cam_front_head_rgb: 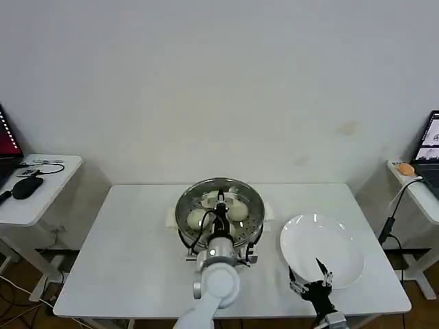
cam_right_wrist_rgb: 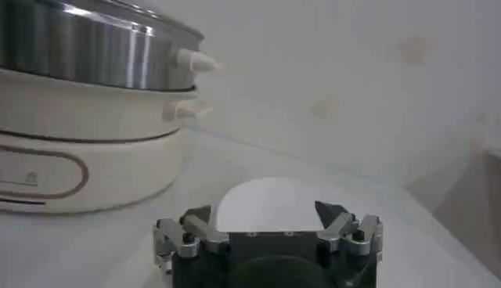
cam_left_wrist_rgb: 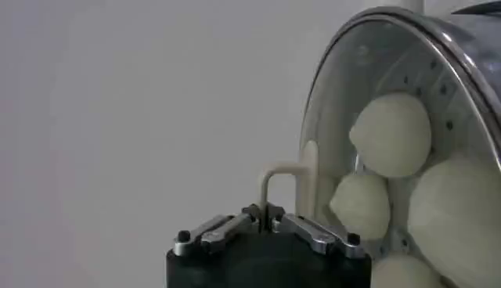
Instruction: Take steamed baozi put them in steamer then cover it.
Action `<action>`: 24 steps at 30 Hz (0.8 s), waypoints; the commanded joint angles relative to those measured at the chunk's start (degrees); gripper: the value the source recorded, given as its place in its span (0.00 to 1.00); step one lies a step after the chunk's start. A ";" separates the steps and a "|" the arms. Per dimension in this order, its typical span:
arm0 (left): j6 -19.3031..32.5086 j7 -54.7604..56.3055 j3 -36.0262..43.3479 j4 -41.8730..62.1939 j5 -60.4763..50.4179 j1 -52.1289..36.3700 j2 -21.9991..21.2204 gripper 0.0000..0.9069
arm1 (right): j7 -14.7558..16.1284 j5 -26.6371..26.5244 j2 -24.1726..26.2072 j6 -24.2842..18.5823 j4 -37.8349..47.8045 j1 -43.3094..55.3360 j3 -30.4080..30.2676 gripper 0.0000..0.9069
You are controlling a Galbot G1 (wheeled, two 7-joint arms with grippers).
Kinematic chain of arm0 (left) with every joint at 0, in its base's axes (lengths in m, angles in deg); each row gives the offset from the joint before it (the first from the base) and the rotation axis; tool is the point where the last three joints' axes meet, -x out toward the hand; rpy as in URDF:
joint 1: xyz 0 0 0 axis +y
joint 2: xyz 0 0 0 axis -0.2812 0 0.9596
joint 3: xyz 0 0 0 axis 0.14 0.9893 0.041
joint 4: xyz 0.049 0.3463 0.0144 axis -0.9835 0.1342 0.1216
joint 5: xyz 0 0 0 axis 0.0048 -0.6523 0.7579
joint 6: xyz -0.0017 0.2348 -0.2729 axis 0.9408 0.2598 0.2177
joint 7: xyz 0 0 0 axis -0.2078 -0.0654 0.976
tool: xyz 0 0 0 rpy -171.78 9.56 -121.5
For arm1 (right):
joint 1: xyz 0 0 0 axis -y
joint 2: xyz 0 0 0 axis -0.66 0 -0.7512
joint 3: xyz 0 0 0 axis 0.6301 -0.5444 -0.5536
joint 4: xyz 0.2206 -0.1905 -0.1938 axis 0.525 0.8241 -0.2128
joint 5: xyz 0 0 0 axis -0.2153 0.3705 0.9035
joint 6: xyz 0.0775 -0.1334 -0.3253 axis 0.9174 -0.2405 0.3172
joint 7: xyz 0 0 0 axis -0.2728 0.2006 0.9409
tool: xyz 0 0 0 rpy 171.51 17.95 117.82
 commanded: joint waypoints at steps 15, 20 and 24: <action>0.09 -1.27 0.82 -6.34 1.39 1.94 2.40 1.00 | 0.30 1.02 0.05 -0.21 0.08 -0.59 0.09 1.00; 0.01 -1.73 1.19 -11.07 3.63 3.79 6.46 1.00 | 0.37 1.21 -0.07 -0.19 -0.08 -0.80 0.11 1.00; 1.58 -0.56 1.08 -17.27 8.75 6.02 10.50 1.00 | 0.26 1.15 0.11 -0.33 0.03 -0.95 0.31 1.00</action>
